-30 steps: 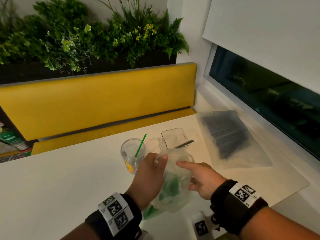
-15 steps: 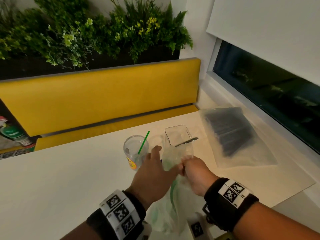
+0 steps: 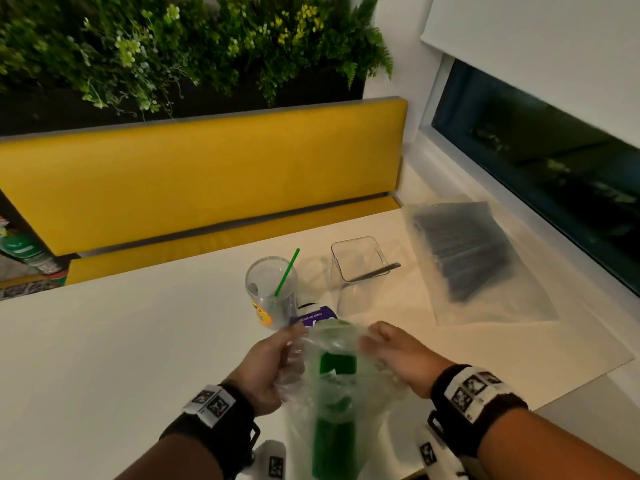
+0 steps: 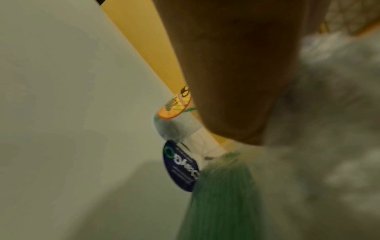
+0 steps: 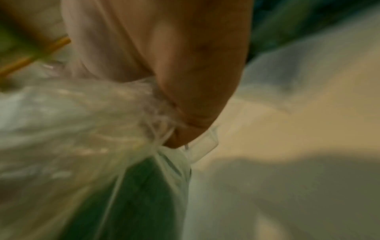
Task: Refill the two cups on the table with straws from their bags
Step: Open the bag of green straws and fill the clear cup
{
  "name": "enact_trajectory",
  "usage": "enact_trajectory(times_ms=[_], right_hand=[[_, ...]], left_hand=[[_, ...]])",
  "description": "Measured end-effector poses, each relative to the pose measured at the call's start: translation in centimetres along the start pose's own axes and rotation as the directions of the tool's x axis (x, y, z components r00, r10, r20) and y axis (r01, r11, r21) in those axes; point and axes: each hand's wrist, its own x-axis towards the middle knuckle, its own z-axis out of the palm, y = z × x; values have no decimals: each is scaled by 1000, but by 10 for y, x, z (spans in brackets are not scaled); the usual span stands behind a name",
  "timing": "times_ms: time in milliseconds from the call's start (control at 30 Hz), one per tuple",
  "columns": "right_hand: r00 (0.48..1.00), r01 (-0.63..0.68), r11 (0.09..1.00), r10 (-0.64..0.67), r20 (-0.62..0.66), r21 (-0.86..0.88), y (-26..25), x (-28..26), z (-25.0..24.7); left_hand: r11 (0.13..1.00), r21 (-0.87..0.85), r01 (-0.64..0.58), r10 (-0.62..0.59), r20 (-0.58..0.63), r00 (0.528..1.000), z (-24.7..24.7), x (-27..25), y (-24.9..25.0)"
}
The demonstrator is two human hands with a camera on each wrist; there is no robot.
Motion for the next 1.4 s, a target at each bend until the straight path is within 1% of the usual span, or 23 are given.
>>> enact_trajectory(times_ms=[67, 133, 167, 200, 233, 267, 300, 333, 367, 400, 433, 467, 533, 633, 700, 800, 867, 1000, 1100, 1167, 1267, 1300, 1400], right_hand=[[995, 102, 934, -99, 26, -344, 12, 6, 5], [991, 89, 829, -129, -34, -553, 21, 15, 14], [985, 58, 780, -147, -93, -623, 23, 20, 19], [971, 35, 758, -180, -157, -651, 24, 24, 23], [954, 36, 760, -220, -204, -648, 24, 27, 27], [943, 47, 776, -243, -228, -629, 22, 29, 30], [939, 70, 785, -260, -225, -616, 23, 35, 30], [944, 79, 778, -258, -203, -624, 20, 39, 30], [951, 89, 767, -255, -174, -635, 19, 42, 28], [958, 66, 759, -230, -172, -648, 19, 45, 25], [955, 45, 777, -218, -201, -628, 19, 47, 21], [945, 44, 794, -231, -234, -607, 20, 47, 19], [900, 141, 764, -364, -240, -630, 25, 46, 15], [892, 271, 527, -451, 6, -806, 32, 38, 16], [867, 293, 428, -495, 49, -855, 28, 34, 19], [740, 327, 216, -665, 107, -920, 19, 32, 28], [744, 290, 164, -659, 114, -943, 20, 35, 34], [877, 121, 250, -480, -14, -961, 19, 51, 22], [897, 126, 287, -441, -14, -949, 24, 59, 9], [906, 61, 325, -414, -85, -944, 28, 63, 4], [903, -99, 637, -265, -338, -765, 30, 69, -5], [906, -96, 733, -215, -363, -674, 31, 69, -8], [953, 48, 894, -174, -247, -445, 35, 67, -4]], left_hand=[[904, 427, -14, 153, -294, 944, -11, 15, -9], [664, 747, 33, 355, -354, 865, -15, 22, -14], [462, 886, 43, 483, -292, 825, -15, 21, -16], [183, 983, 20, 636, -134, 760, -11, 20, -18], [-110, 992, -67, 738, 127, 663, -4, 19, -20], [-343, 917, -204, 732, 397, 553, 7, 18, -22], [-497, 809, -315, 632, 586, 508, 19, 17, -25], [-531, 751, -392, 515, 654, 554, 31, 16, -30], [-478, 788, -389, 436, 597, 673, 40, 17, -35], [-393, 864, -314, 388, 466, 795, 43, 19, -38], [-324, 926, -195, 364, 312, 878, 40, 23, -40], [-278, 957, -81, 326, 173, 930, 33, 28, -42], [-238, 970, 55, 280, 14, 960, 20, 38, -49], [-247, 963, 111, 265, -43, 963, 16, 51, -61], [-253, 952, 169, 270, -98, 958, 26, 56, -63], [-286, 930, 230, 226, -168, 960, 46, 56, -57], [-339, 907, 249, 211, -184, 960, 57, 58, -54], [-305, 911, 277, 227, -213, 950, 58, 65, -56], [-251, 947, 200, 254, -135, 958, 56, 70, -58], [-243, 959, 145, 255, -81, 963, 53, 72, -57], [-165, 979, 116, 244, -73, 967, 47, 76, -55], [-160, 981, 113, 241, -73, 968, 44, 77, -56], [-236, 966, 104, 222, -50, 974, 38, 83, -60]])
